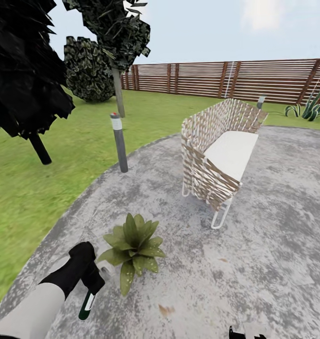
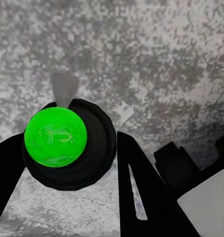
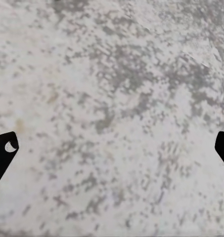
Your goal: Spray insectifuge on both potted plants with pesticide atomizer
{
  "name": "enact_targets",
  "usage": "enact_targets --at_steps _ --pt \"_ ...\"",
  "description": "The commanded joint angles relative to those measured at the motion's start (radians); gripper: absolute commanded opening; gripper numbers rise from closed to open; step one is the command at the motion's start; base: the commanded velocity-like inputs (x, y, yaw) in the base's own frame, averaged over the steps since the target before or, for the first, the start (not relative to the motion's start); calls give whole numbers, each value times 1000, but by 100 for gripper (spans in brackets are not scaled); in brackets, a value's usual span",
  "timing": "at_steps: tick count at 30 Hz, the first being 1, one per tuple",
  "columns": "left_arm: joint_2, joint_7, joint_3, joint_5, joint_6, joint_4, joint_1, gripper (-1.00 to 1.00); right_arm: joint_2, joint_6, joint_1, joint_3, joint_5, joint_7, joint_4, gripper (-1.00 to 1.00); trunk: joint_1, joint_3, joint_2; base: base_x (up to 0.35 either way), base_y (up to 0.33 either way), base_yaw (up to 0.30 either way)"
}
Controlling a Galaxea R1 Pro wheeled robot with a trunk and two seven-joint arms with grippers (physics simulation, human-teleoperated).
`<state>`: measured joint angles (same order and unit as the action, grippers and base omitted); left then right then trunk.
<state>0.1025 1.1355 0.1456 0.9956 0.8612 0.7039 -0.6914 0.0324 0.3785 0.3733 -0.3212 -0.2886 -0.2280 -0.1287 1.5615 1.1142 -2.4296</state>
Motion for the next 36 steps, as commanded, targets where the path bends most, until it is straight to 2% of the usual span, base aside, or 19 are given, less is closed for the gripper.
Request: enact_targets --at_steps 1,3,8,13,14,17,24,28,36 --pt "0 8 4 6 5 -1 0 -100 0 4 1 -7 -11 -4 1 100 0 1 0 188 295 -295" --pt "2 8 7 6 5 -7 5 -100 0 4 1 -7 -11 -4 2 100 0 1 0 144 280 -295" --pt "6 5 10 8 4 -10 65 -100 0 4 1 -7 -11 -5 2 100 0 1 0 22 70 -147" --pt "56 0 10 8 3 -11 87 -100 1 4 1 -7 -12 -4 1 100 0 1 0 1 2 -5" --pt "77 0 9 7 2 -11 95 -100 2 5 1 -6 -12 -4 1 100 0 1 0 0 0 0" --pt "92 0 7 5 -14 -7 99 -100 7 4 1 -6 -12 -3 1 100 0 1 0 0 0 0" --pt "80 -1 5 3 -24 -1 99 -100 8 4 1 -7 -11 -3 1 100 0 1 0 108 178 -3" --pt "78 -2 2 2 -24 2 99 -100 7 3 1 -7 -11 -4 1 100 0 1 0 24 318 -208" --pt "77 0 0 2 -24 2 99 -100 8 4 1 -7 -11 -4 1 100 0 1 0 -233 235 -295"
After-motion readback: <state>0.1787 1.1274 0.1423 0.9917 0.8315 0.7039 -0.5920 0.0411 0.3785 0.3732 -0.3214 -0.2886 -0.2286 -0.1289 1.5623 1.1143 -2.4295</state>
